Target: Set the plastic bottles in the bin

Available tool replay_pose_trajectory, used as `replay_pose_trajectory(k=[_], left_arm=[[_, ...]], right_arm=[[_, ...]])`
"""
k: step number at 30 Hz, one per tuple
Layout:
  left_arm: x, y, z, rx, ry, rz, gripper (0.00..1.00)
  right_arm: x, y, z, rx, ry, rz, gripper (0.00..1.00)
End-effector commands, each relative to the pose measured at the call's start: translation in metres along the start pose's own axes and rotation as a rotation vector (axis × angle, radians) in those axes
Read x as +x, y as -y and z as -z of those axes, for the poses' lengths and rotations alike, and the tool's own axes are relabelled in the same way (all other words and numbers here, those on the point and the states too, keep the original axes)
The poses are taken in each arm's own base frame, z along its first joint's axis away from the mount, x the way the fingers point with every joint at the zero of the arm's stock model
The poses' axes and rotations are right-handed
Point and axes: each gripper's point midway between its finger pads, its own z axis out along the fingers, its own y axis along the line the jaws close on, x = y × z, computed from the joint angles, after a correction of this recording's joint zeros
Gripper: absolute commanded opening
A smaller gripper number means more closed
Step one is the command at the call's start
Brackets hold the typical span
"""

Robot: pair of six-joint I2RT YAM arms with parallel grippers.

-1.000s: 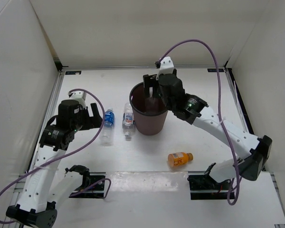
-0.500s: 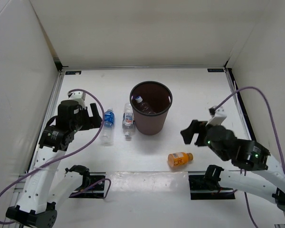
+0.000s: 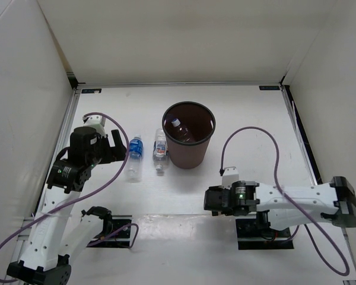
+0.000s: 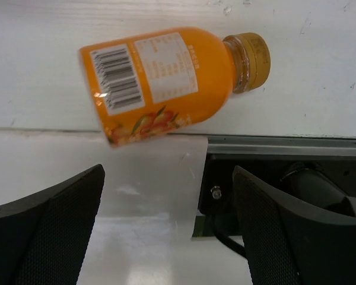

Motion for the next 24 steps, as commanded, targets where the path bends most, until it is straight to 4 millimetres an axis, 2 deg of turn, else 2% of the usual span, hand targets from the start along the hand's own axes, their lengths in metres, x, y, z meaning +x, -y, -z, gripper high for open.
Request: replay_pose_trajectory(k=[1, 2, 6, 7, 11, 18, 21, 24], left_arm=[[0.0, -0.001, 0.001, -0.004, -0.001, -0.006, 1.0], [0.0, 0.0, 0.002, 0.0, -0.003, -0.006, 1.0], [0.0, -0.001, 0.002, -0.002, 0.0, -0.007, 1.0], [0.001, -0.001, 0.003, -0.001, 0.003, -0.009, 1.0], [-0.001, -0.001, 0.005, 0.0, 0.012, -0.003, 1.0], [0.0, -0.001, 0.005, 0.001, 0.012, -0.003, 1.0], [0.001, -0.001, 0.005, 0.001, 0.009, -0.005, 1.0], [0.002, -0.002, 0.005, -0.001, 0.006, -0.003, 1.0]], right_arm=[[-0.001, -0.008, -0.021, 0.024, 0.001, -0.104, 0.9], [-0.002, -0.005, -0.029, 0.047, -0.002, -0.108, 0.9], [-0.015, -0.004, -0.034, 0.036, 0.029, -0.164, 0.9], [-0.02, -0.013, -0.034, -0.008, 0.039, -0.165, 0.9], [-0.028, -0.018, -0.043, -0.068, 0.038, -0.19, 0.9], [-0.051, -0.031, -0.034, -0.121, 0.089, -0.151, 0.9], [-0.05, -0.028, -0.037, -0.11, 0.052, -0.171, 0.9], [-0.05, -0.023, -0.043, -0.087, -0.007, -0.301, 0.9]])
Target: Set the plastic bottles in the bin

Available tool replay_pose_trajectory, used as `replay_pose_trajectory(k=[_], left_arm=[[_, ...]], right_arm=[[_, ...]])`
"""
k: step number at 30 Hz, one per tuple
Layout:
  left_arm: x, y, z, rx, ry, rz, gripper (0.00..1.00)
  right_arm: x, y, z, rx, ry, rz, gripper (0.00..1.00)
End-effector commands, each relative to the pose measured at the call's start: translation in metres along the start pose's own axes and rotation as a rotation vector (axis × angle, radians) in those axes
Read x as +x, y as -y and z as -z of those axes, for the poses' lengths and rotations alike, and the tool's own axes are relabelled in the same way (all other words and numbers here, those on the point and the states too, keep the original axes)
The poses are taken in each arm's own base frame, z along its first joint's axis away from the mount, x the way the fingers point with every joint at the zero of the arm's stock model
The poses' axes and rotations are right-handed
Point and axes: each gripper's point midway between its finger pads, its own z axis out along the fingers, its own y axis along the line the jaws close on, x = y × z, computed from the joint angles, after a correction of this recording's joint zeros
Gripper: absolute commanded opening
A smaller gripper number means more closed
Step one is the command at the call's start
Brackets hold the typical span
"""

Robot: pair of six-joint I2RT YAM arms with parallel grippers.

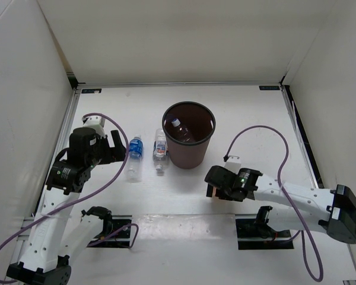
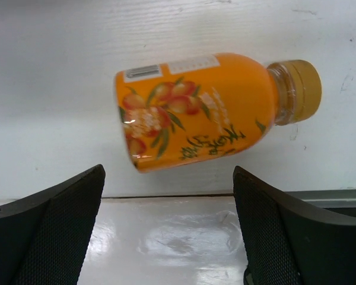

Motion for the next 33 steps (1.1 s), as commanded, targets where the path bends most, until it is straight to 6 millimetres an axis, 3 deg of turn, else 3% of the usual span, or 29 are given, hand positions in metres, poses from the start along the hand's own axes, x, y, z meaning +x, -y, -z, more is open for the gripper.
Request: replay_pose_trajectory(k=[1, 5, 7, 13, 16, 17, 20, 21, 24, 29, 30, 32, 33], left_arm=[[0.0, -0.001, 0.003, -0.002, 0.005, -0.003, 1.0], [0.0, -0.002, 0.004, -0.002, 0.009, -0.001, 1.0], [0.0, -0.001, 0.003, -0.002, 0.009, -0.003, 1.0], [0.001, -0.001, 0.004, 0.004, 0.007, -0.001, 1.0], [0.001, -0.001, 0.005, 0.004, 0.01, -0.003, 1.0], [0.001, 0.0, 0.005, 0.007, 0.011, -0.004, 1.0], [0.001, -0.001, 0.006, 0.006, 0.016, -0.001, 1.0], [0.001, -0.001, 0.005, 0.004, 0.01, -0.001, 1.0], [0.001, 0.0, 0.005, 0.008, 0.013, -0.002, 1.0], [0.001, 0.0, 0.007, 0.009, 0.016, -0.002, 1.0], [0.001, 0.0, 0.006, 0.007, 0.014, 0.0, 1.0], [0.001, -0.001, 0.006, 0.007, 0.012, -0.001, 1.0], [0.001, 0.0, 0.005, 0.008, 0.011, -0.002, 1.0]], right_arm=[[-0.007, -0.012, 0.005, -0.027, -0.03, -0.162, 0.9], [-0.014, -0.027, 0.019, -0.089, 0.04, -0.221, 0.9], [-0.033, -0.036, 0.032, -0.128, 0.123, -0.217, 0.9], [-0.066, -0.035, 0.047, -0.126, 0.189, -0.019, 0.9], [-0.078, -0.034, 0.055, -0.132, 0.172, 0.191, 0.9], [-0.09, -0.039, 0.067, -0.133, 0.198, 0.273, 0.9], [-0.108, -0.022, 0.075, 0.0, 0.264, 0.446, 0.9], [-0.116, -0.03, 0.084, -0.007, 0.294, 0.51, 0.9], [-0.129, -0.021, 0.083, 0.14, 0.3, 0.935, 0.9], [-0.12, -0.005, 0.058, 0.246, 0.184, 1.31, 0.9], [-0.102, -0.003, 0.046, 0.161, 0.096, 1.338, 0.89], [-0.099, -0.006, 0.042, 0.077, 0.072, 1.428, 0.85], [-0.076, -0.015, 0.037, -0.083, 0.007, 1.442, 0.85]])
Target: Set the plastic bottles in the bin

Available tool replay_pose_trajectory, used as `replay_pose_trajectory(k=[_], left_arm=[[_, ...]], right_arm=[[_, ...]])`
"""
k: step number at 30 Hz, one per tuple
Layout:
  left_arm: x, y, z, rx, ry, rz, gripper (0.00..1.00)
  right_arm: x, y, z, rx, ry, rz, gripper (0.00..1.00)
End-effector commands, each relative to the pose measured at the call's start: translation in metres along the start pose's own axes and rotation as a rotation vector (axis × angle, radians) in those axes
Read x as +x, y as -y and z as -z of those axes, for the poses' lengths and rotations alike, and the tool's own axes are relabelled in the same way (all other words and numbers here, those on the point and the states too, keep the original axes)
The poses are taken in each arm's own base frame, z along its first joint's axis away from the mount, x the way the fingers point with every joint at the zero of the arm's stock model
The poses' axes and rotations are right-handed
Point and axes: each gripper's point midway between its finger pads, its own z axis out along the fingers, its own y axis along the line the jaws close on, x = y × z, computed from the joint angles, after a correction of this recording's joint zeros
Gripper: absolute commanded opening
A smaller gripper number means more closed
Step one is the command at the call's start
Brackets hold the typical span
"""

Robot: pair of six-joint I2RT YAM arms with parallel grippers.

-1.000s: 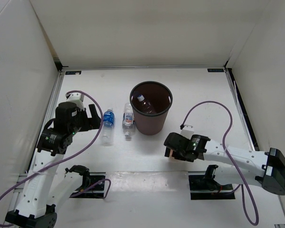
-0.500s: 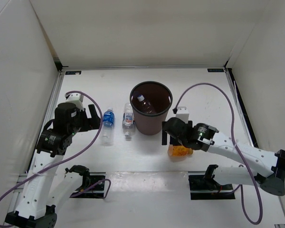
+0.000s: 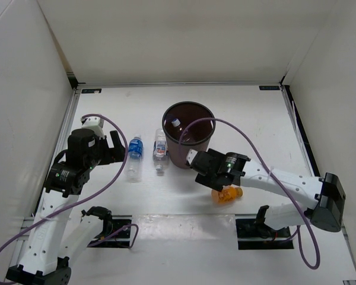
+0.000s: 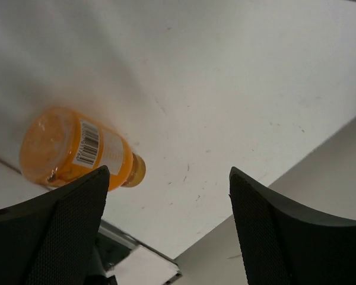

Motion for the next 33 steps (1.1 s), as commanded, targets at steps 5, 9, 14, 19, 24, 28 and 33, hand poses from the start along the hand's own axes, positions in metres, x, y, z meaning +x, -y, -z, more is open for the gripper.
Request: replay_pose_trajectory(k=[5, 9, 14, 19, 24, 28, 33], left_arm=[[0.002, 0.0, 0.002, 0.005, -0.001, -0.005, 1.0], [0.002, 0.0, 0.002, 0.006, -0.003, -0.005, 1.0], [0.0, 0.001, 0.002, 0.009, 0.002, -0.004, 1.0], [0.0, 0.001, 0.003, 0.012, 0.005, -0.006, 1.0], [0.001, 0.0, 0.004, 0.011, 0.008, -0.005, 1.0], [0.001, 0.001, 0.005, 0.016, 0.011, -0.004, 1.0], [0.001, 0.002, 0.006, 0.023, 0.016, -0.005, 1.0]], right_arm=[[0.007, -0.04, 0.008, -0.4, 0.159, 0.331, 0.83], [0.013, -0.057, 0.016, -0.496, 0.219, 0.411, 0.83], [0.023, -0.083, 0.019, -0.64, 0.212, 0.477, 0.83], [0.034, -0.095, 0.013, -0.7, 0.135, 0.524, 0.83], [0.043, -0.103, 0.003, -0.71, 0.042, 0.549, 0.83], [0.05, -0.102, -0.007, -0.686, -0.016, 0.553, 0.83], [0.043, -0.093, -0.029, -0.608, -0.069, 0.562, 0.83]])
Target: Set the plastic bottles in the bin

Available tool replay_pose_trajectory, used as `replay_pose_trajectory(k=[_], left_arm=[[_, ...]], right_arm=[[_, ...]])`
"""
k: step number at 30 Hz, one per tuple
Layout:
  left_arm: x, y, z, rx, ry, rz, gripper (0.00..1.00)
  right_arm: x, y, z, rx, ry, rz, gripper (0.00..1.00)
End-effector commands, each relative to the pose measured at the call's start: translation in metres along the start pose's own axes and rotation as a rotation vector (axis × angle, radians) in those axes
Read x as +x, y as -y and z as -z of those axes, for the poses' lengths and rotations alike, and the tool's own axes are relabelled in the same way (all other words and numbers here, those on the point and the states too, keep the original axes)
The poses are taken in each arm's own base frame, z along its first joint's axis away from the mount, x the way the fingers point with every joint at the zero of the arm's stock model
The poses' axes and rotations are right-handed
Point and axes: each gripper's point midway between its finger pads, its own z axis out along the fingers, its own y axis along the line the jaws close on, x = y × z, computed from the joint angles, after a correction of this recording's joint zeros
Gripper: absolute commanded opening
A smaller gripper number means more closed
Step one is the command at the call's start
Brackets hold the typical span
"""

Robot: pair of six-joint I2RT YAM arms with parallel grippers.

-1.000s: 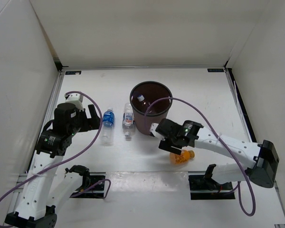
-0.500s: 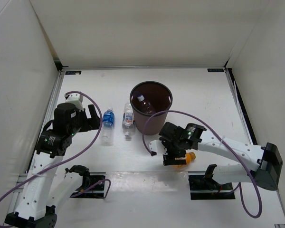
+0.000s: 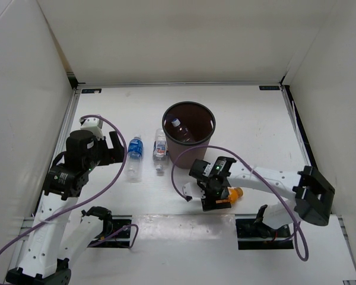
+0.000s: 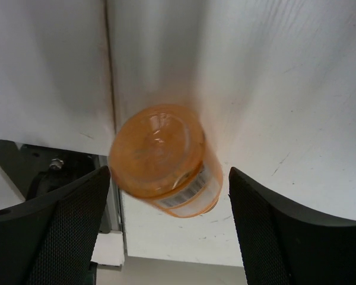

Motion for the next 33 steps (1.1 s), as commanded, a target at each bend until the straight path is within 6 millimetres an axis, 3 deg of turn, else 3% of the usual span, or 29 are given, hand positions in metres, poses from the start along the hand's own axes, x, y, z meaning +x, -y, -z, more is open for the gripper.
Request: replay_pose_trajectory(k=[1, 4, 9, 12, 13, 15, 16, 18, 19, 22, 29, 30, 32, 33], left_arm=[[0.003, 0.001, 0.002, 0.013, -0.006, -0.008, 1.0], [0.003, 0.001, 0.003, 0.013, -0.003, -0.008, 1.0], [0.003, 0.001, 0.005, 0.017, 0.004, -0.011, 1.0], [0.003, 0.001, 0.005, 0.016, 0.004, -0.01, 1.0], [0.003, 0.001, 0.005, 0.017, 0.004, -0.011, 1.0], [0.003, 0.001, 0.005, 0.017, 0.004, -0.011, 1.0], [0.003, 0.001, 0.005, 0.017, 0.006, -0.011, 1.0], [0.003, 0.001, 0.005, 0.017, 0.006, -0.012, 1.0], [0.003, 0.001, 0.005, 0.017, 0.006, -0.012, 1.0], [0.004, 0.001, 0.005, 0.015, 0.003, -0.013, 1.0], [0.002, -0.001, 0.004, 0.0, 0.008, -0.01, 1.0], [0.002, -0.001, 0.005, 0.001, 0.006, -0.011, 1.0], [0.002, -0.002, 0.004, -0.008, 0.007, -0.008, 1.0], [0.002, -0.003, 0.004, -0.013, 0.007, -0.006, 1.0]], right_arm=[[0.003, 0.017, -0.006, 0.055, -0.052, -0.011, 0.83], [-0.002, 0.029, -0.011, 0.065, -0.047, -0.032, 0.83], [-0.001, 0.025, -0.028, 0.04, -0.077, -0.022, 0.82], [-0.004, 0.024, -0.034, 0.034, -0.067, -0.04, 0.73], [-0.005, 0.026, -0.035, 0.036, -0.073, -0.045, 0.62], [-0.005, 0.026, -0.035, 0.031, -0.082, -0.045, 0.54], [-0.011, 0.03, -0.032, 0.036, -0.067, -0.052, 0.36], [-0.014, 0.035, -0.028, 0.041, -0.061, -0.078, 0.23], [-0.015, 0.037, -0.025, 0.05, -0.06, -0.084, 0.0], [-0.017, 0.038, -0.019, 0.07, -0.059, -0.102, 0.0], [-0.041, 0.02, 0.024, 0.187, 0.11, -0.063, 0.0], [-0.048, 0.018, 0.046, 0.239, 0.219, -0.068, 0.0], [-0.056, 0.011, 0.061, 0.237, 0.323, -0.073, 0.0], [-0.064, 0.012, 0.096, 0.313, 0.492, -0.091, 0.0]])
